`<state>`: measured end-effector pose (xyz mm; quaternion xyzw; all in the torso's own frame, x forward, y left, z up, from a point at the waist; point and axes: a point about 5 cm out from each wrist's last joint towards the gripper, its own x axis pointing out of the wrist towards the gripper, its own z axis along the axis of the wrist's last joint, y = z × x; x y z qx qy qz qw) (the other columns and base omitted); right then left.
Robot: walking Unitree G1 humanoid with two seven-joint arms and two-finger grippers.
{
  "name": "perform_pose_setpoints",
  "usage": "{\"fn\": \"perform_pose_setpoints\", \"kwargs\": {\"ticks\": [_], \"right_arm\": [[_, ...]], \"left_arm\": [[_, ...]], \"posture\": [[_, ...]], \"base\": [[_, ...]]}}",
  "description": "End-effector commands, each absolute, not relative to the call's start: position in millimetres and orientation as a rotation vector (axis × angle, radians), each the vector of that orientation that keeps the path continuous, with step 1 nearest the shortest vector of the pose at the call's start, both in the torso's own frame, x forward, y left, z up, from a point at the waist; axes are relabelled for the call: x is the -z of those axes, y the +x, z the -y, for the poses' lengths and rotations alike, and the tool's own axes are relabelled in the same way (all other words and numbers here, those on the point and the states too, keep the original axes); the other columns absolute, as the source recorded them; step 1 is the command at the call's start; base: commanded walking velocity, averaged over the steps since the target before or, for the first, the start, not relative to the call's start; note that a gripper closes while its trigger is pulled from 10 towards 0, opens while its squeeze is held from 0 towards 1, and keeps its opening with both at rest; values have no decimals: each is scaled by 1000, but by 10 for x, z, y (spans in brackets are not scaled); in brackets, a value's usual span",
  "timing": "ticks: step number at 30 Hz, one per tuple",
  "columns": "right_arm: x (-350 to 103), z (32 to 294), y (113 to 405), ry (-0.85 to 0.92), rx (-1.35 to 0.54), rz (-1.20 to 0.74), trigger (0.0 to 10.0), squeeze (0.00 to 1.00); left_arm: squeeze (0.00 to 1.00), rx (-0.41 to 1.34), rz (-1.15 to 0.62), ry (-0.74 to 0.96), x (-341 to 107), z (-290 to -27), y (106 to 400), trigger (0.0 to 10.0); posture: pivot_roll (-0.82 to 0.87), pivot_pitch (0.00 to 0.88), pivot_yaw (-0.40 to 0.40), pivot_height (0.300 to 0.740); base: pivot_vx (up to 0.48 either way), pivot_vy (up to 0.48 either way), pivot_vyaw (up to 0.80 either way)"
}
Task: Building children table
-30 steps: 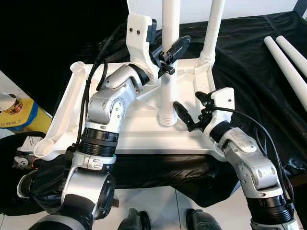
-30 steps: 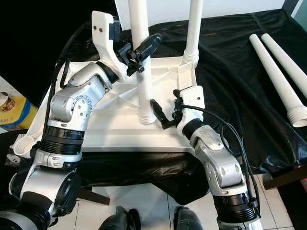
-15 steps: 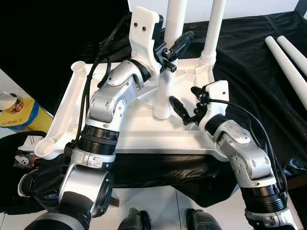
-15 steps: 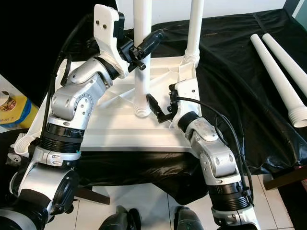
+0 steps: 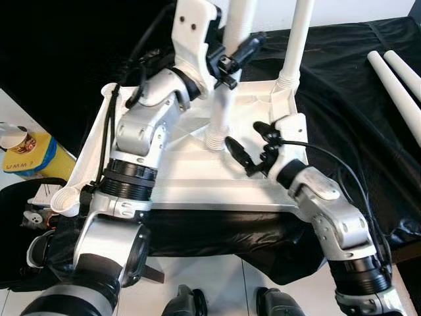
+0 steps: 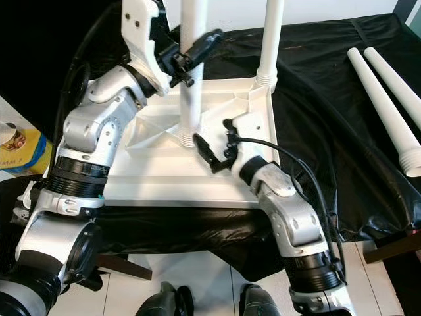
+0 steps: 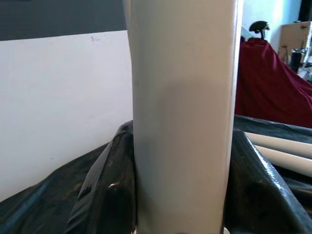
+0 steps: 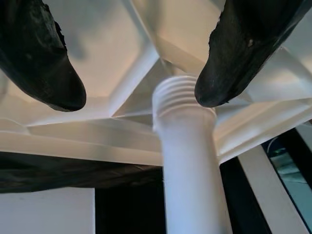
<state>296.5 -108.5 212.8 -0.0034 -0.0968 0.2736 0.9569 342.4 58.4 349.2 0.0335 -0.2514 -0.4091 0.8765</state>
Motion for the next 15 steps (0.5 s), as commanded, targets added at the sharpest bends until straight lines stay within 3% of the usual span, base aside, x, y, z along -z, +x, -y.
{"fn": "perform_pose_setpoints", "kwargs": {"ticks": [1,15], "right_arm": [[-2135,1057,2939,-3,-570,212,10000,0],[-2228,796,3163,7,-578,299,10000,0]], "left_arm": [[0,860,564,74,-3558,-582,3395,10000],[0,986,588,-102,-3585,-181,3193,10000]], "posture": [[-134,150,94,740],[-112,136,88,740]], "base": [[0,0,0],[0,0,0]]}}
